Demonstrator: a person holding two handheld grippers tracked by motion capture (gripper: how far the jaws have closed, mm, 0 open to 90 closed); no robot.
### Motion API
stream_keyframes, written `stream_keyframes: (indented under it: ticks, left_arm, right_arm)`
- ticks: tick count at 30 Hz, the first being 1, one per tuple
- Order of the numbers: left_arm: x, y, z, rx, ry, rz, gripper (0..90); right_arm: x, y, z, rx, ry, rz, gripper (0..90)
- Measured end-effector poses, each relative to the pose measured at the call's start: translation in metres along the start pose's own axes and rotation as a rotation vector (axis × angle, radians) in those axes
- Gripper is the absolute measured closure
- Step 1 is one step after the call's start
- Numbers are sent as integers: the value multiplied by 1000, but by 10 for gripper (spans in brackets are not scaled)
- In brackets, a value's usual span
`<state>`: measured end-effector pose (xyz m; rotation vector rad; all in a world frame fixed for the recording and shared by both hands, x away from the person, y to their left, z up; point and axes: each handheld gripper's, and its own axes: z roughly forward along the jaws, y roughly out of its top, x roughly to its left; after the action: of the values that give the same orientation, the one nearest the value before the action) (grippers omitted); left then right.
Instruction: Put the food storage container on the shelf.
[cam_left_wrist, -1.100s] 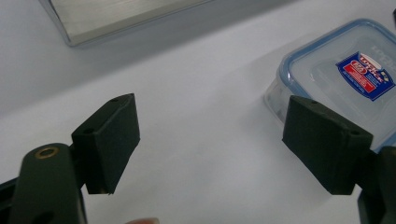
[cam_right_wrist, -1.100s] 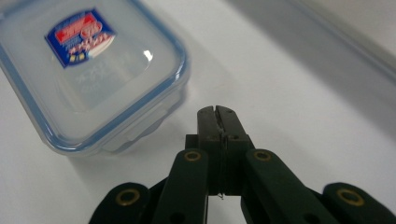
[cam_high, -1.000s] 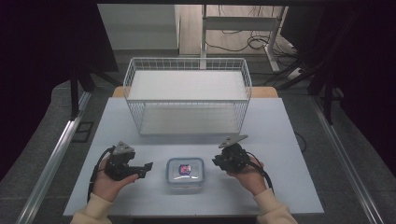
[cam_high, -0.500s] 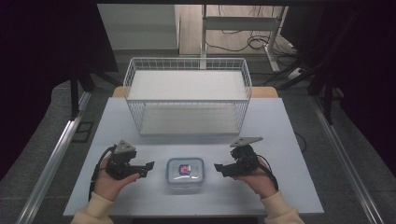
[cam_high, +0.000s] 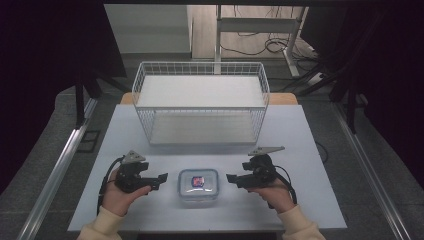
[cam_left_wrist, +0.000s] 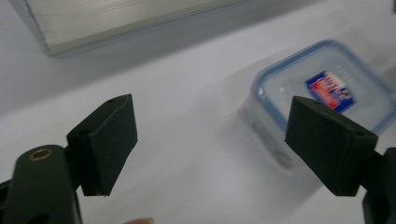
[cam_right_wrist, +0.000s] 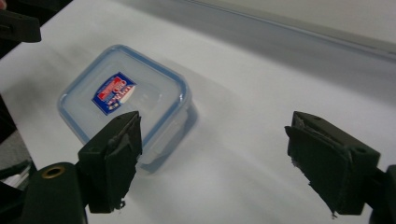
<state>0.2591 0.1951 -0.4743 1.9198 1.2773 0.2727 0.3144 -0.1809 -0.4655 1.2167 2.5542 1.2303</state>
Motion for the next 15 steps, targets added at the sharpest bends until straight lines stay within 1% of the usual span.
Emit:
stream_keyframes:
  ticks: [2,4,5,6,8,11,14,15]
  left_arm:
    - [-1,1,-1,-6,-15,-13,155]
    - [0,0,-1,-2,-30,-27,145]
    - [0,0,-1,-2,-37,-38,141]
    - [1,-1,0,-2,-46,-49,141]
    - [2,-2,2,4,-64,-68,135]
    - [2,-4,6,11,-86,-88,132]
    - [3,-4,9,14,-122,-109,132]
    - [3,-4,11,18,-135,-111,135]
  right_arm:
    - [2,-1,3,2,21,10,192]
    - [3,-3,6,12,32,10,195]
    - [4,-4,10,21,50,18,191]
    - [4,-4,10,21,50,18,191]
    - [3,-5,13,23,74,41,185]
    - [2,-6,18,24,92,66,178]
    - [2,-7,22,26,107,88,177]
    - [2,-8,26,33,116,101,174]
